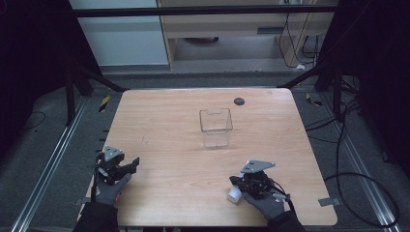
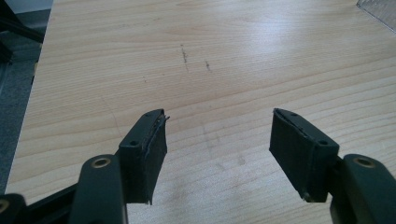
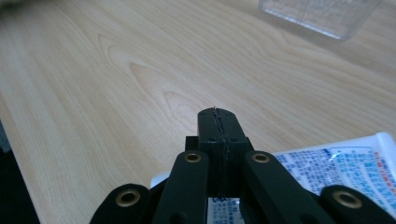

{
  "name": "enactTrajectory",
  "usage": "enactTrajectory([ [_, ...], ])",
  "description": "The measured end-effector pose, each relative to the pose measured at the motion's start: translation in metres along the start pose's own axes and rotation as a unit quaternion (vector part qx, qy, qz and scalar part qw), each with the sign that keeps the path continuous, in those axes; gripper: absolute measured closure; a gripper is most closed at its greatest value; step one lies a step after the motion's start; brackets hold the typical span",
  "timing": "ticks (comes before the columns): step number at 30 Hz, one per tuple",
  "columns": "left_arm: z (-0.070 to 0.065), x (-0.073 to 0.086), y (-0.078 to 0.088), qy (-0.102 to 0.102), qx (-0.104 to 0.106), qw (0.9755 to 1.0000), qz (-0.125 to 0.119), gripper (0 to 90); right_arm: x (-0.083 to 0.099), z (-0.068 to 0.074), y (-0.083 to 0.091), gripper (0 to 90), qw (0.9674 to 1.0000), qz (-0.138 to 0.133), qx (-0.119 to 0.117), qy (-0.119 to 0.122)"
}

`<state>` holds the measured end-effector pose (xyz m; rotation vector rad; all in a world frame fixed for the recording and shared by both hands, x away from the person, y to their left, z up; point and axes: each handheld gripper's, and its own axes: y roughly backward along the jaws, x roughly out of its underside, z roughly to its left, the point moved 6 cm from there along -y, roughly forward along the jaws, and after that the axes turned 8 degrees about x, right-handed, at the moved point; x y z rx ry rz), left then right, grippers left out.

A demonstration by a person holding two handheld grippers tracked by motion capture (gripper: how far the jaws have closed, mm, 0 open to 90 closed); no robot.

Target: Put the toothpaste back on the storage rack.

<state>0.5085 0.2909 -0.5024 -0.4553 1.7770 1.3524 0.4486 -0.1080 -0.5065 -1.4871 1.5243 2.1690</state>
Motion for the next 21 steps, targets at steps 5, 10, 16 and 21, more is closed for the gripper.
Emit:
enactTrajectory([
  [5, 0.0005, 0.0, 0.0001, 0.001, 0.0, 1.0, -0.001, 35.1, 0.0022, 0.0041, -0.0029, 90.0, 0.9998, 0.014, -0.008, 0.008],
  [10, 0.0003, 0.0, -0.0001, -0.001, -0.001, 1.0, 0.0, 34.8, 0.0064, 0.0062, -0.0044, 90.0, 0.9994, 0.028, -0.011, 0.015],
  [16, 0.0009, 0.0002, 0.0, -0.001, -0.001, 1.0, 0.0, 34.8, 0.0068, 0.0068, -0.0031, 89.9, 0.999, 0.036, -0.018, 0.019],
  [21, 0.0008, 0.0001, 0.0004, -0.001, -0.002, 1.0, 0.0, 34.8, 0.0086, 0.0066, 0.0001, 89.9, 0.9987, 0.041, -0.016, 0.025],
])
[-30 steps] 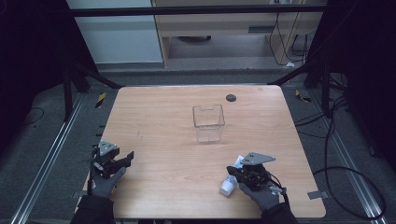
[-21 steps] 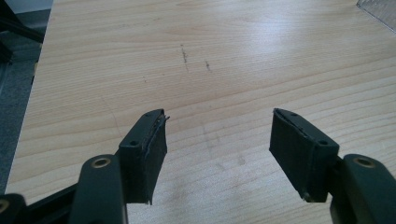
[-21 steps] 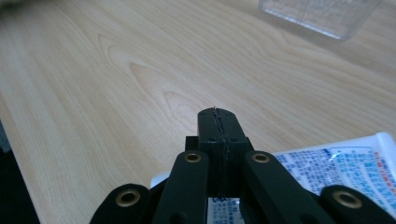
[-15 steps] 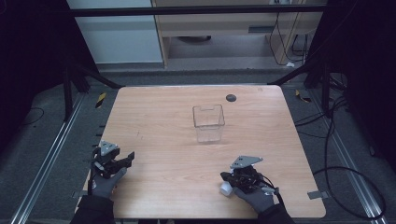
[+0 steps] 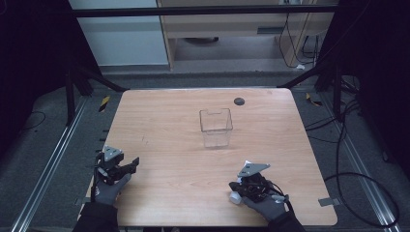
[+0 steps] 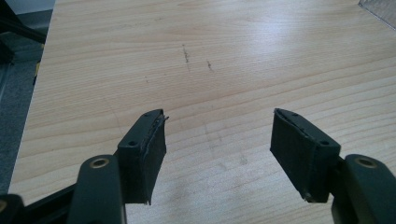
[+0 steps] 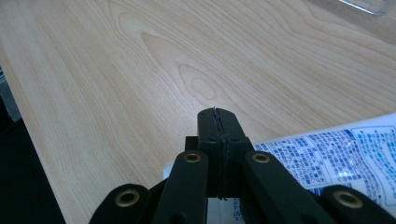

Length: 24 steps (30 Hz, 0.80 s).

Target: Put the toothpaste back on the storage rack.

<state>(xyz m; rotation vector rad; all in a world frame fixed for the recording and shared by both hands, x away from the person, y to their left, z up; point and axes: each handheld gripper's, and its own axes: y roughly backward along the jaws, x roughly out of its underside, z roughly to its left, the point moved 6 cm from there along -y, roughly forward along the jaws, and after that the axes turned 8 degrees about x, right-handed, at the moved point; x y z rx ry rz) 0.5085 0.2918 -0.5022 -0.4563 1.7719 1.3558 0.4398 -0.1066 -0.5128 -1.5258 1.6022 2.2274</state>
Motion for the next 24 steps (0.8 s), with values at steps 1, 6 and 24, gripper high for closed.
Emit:
enactTrajectory([
  [1, 0.0, 0.0, 0.0, 0.0, 0.0, 1.0, 0.0, 34.8, 0.001, 0.0, 0.001, 89.9, 1.0, 0.002, -0.001, 0.001],
  [6, 0.001, 0.001, 0.0, 0.001, 0.0, 1.0, 0.002, 34.8, 0.004, -0.003, 0.005, 89.9, 1.0, 0.007, -0.001, -0.003],
  [24, 0.002, 0.001, 0.0, 0.002, -0.001, 1.0, 0.003, 34.6, 0.016, -0.015, 0.016, 90.0, 0.9995, 0.029, 0.001, -0.007],
])
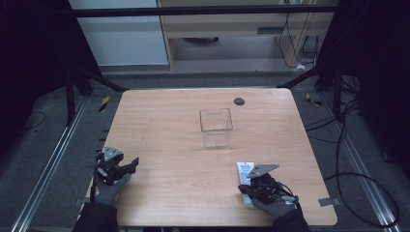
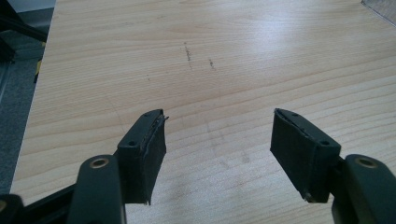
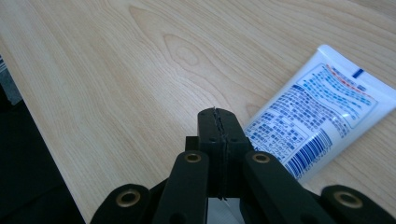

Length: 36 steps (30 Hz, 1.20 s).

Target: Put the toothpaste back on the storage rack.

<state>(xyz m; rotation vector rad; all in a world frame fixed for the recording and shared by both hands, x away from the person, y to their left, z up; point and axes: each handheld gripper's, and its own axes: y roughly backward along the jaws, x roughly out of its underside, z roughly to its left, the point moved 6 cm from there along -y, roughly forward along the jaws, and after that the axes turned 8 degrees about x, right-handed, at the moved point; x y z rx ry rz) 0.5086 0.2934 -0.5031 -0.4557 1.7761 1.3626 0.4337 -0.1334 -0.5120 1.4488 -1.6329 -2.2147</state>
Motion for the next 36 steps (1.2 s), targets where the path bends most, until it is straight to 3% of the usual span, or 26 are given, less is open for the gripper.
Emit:
enactTrajectory([
  [14, 0.001, 0.0, 0.0, 0.0, -0.001, 1.0, 0.0, 34.5, 0.008, -0.016, 0.009, 89.9, 0.9996, 0.015, 0.02, -0.016],
  [15, 0.001, 0.0, 0.0, 0.0, 0.001, 1.0, 0.0, 34.4, 0.009, -0.018, 0.009, 89.9, 0.9997, 0.012, 0.022, -0.008],
  [22, 0.001, -0.001, 0.001, -0.001, 0.0, 1.0, -0.006, 33.1, 0.008, -0.018, 0.011, 87.8, 0.9993, 0.014, 0.032, -0.015],
  [25, 0.002, -0.001, 0.001, 0.0, -0.002, 1.0, -0.007, 32.7, 0.004, -0.018, 0.015, 83.1, 0.9994, -0.001, 0.026, -0.021],
  [30, 0.003, 0.0, 0.0, 0.002, -0.002, 1.0, -0.006, 32.5, -0.005, -0.027, 0.021, 65.2, 0.9978, -0.024, 0.048, -0.04],
  [36, 0.003, -0.001, 0.001, 0.001, -0.004, 1.0, -0.006, 31.7, -0.012, -0.037, 0.023, 49.4, 0.9941, -0.024, 0.086, -0.061],
])
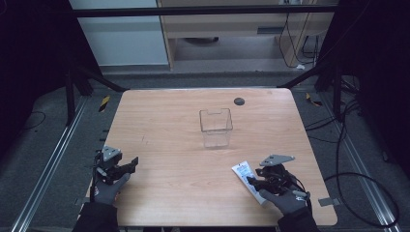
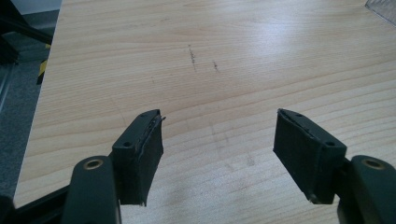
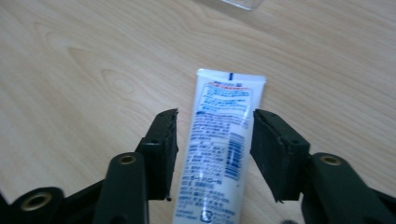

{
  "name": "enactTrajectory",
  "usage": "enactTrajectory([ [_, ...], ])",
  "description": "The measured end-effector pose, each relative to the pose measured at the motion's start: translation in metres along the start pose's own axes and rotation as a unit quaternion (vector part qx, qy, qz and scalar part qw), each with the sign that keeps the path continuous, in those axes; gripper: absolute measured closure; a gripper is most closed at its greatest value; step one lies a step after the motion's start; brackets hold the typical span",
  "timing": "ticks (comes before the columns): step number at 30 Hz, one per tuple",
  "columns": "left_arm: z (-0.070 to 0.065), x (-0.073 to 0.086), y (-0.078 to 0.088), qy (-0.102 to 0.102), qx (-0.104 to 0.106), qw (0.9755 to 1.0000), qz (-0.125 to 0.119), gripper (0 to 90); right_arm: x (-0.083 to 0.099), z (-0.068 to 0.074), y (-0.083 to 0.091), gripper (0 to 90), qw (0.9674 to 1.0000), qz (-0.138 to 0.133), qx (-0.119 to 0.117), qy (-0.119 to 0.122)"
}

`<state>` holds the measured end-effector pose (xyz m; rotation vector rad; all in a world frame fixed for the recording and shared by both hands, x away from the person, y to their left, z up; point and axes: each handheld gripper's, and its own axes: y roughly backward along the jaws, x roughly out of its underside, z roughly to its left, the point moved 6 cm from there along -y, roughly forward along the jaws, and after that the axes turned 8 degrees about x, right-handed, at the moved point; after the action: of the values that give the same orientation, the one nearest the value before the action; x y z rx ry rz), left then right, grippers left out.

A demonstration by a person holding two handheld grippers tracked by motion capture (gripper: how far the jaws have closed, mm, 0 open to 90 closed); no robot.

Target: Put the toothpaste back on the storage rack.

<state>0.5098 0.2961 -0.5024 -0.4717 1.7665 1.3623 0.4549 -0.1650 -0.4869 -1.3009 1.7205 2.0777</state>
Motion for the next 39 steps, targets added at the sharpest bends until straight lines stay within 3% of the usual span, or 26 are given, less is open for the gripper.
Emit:
enactTrajectory([
  [5, 0.0, 0.0, 0.0, -0.001, 0.0, 1.0, 0.001, 31.4, -0.007, -0.008, 0.001, 45.8, 0.9992, 0.003, 0.034, -0.018],
  [14, 0.0, 0.0, -0.001, -0.002, 0.0, 1.0, 0.001, 31.2, -0.025, -0.013, -0.006, 41.1, 0.9983, 0.008, 0.053, -0.024],
  [24, 0.001, 0.0, -0.001, -0.002, -0.001, 1.0, 0.002, 31.1, -0.029, -0.01, -0.02, 39.0, 0.9978, 0.04, 0.051, -0.015],
  [39, 0.0, 0.0, -0.001, -0.004, 0.0, 1.0, 0.004, 31.1, -0.017, -0.001, -0.042, 37.1, 0.9942, 0.101, 0.033, -0.011],
])
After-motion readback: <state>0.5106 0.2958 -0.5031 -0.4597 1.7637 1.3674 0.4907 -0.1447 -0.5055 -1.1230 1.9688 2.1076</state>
